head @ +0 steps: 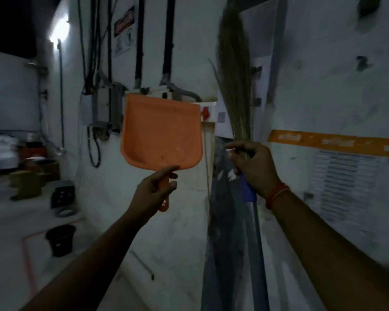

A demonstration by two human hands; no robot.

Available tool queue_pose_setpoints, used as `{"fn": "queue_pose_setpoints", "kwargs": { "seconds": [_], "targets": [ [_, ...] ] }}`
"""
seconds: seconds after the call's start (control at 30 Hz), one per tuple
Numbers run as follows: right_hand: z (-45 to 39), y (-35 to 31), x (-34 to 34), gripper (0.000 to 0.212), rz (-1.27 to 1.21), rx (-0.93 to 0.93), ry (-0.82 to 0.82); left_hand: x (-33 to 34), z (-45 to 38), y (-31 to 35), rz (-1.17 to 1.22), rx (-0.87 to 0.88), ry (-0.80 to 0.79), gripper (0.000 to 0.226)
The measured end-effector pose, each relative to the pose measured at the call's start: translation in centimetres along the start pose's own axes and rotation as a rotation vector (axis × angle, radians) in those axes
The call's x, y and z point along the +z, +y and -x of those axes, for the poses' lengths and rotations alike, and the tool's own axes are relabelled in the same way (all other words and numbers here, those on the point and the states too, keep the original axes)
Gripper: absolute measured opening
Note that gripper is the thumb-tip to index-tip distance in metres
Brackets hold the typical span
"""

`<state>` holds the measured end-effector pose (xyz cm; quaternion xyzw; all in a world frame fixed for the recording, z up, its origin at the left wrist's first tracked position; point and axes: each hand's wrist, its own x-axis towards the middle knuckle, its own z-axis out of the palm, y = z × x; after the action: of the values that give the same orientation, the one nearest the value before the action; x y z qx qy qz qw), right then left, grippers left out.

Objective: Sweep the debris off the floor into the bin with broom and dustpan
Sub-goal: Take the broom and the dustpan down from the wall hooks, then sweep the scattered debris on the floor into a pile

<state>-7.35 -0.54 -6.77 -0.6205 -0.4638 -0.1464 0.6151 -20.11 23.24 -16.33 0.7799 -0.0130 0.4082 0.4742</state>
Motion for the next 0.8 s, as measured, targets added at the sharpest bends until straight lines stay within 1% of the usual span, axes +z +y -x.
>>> {"fn": "queue_pose_setpoints", "kwargs": {
  "seconds": [0.1, 0.23, 0.37, 0.53, 0.8],
  "targets": [
    [1.4, 0.9, 5.1, 0.018, -0.085, 0.088, -0.012, -3.8, 3.3, -1.6, -0.047, -0.058, 0.026, 0.039],
    [4.8, 2.5, 11.6, 0.017, -0.172, 0.240, -0.053, -8.7, 9.2, -3.8, -0.136, -0.149, 0.012, 0.040],
    [9.4, 4.0, 17.2, 0.017, -0.230, 0.386, -0.125, -13.0, 15.7, -5.5, -0.134, -0.245, 0.016, 0.042],
    [16.1, 4.6, 22.3, 0.015, -0.264, 0.542, -0.219, -17.1, 22.6, -6.2, -0.103, -0.367, 0.064, 0.043],
    [26.4, 6.5, 28.2, 0.021, -0.276, 0.732, -0.316, -20.5, 32.6, -7.3, -0.028, -0.544, 0.106, 0.040]
  ]
}}
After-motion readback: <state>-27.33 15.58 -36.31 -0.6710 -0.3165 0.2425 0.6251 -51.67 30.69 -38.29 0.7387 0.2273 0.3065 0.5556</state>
